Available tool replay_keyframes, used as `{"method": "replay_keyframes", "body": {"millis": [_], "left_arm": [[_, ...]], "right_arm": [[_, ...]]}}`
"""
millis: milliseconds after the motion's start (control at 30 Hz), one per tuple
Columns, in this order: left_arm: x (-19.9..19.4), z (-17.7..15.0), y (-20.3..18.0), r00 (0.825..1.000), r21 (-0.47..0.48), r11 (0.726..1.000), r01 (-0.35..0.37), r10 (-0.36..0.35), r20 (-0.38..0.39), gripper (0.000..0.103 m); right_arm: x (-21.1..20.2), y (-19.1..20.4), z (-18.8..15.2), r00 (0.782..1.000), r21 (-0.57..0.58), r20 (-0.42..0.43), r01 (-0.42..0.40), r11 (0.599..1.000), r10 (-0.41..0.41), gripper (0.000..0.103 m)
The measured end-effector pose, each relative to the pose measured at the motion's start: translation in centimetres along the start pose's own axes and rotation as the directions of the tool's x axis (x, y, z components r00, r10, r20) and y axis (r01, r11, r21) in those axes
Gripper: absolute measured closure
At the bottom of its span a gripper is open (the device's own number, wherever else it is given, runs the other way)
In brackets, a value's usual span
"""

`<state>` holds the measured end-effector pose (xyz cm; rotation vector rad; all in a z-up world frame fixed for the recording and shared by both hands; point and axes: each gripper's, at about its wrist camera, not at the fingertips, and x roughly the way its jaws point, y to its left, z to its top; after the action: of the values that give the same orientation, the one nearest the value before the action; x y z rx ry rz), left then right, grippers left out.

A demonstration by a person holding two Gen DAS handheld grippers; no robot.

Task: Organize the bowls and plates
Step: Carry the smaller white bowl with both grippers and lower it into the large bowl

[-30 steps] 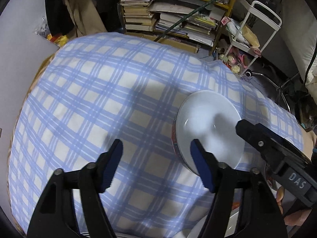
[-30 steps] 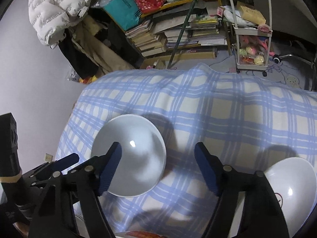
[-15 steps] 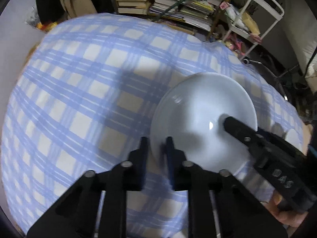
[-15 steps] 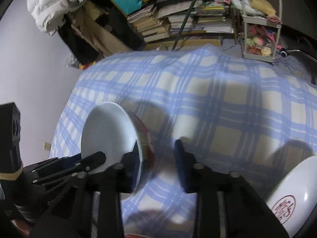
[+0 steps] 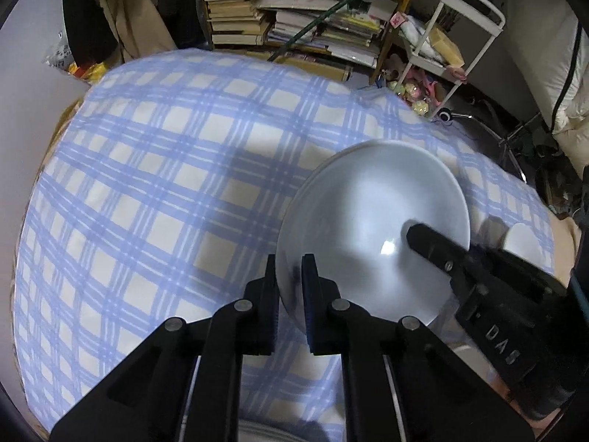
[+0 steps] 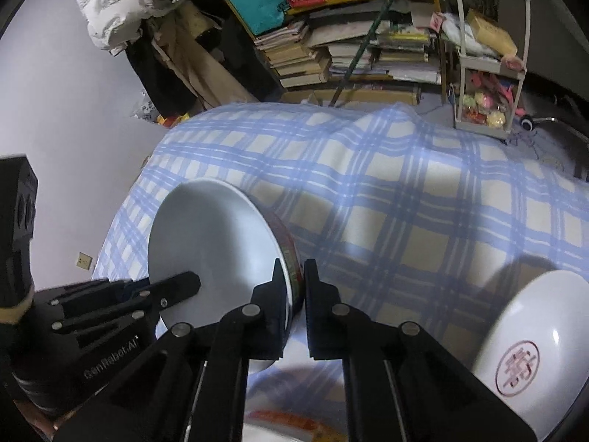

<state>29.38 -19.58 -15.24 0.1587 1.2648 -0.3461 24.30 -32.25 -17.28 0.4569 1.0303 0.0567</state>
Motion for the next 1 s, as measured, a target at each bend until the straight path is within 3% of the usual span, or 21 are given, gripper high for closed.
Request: {"method": "replay_keyframes", "body": {"millis": [300,500,1000], "left_arm": [[-4.2,-1.7,-0.5,0.998,0.000,1.000,0.019,-0.019,0.053,0.092],[-6.3,-3.5,-1.4,0.996,0.019,0.999,0.042,-0.044,0.074,0.092],[-8.7,-8.8,-3.4,0.994,0.023,0.996,0.081,-0.083,0.070,0.092]], "right_arm": [[-4.1,1.4,-1.9,0.999,-0.025,0.036,0.000,1.000,0.001,0.092],[-7.3,2.4,-4.2,0.996,-0.040,0.070,0.064,0.997,-0.061,0.091],[-11.9,1.9,-8.9,0.995,0.003,0.072,0.074,0.997,-0.074,0.091]]}}
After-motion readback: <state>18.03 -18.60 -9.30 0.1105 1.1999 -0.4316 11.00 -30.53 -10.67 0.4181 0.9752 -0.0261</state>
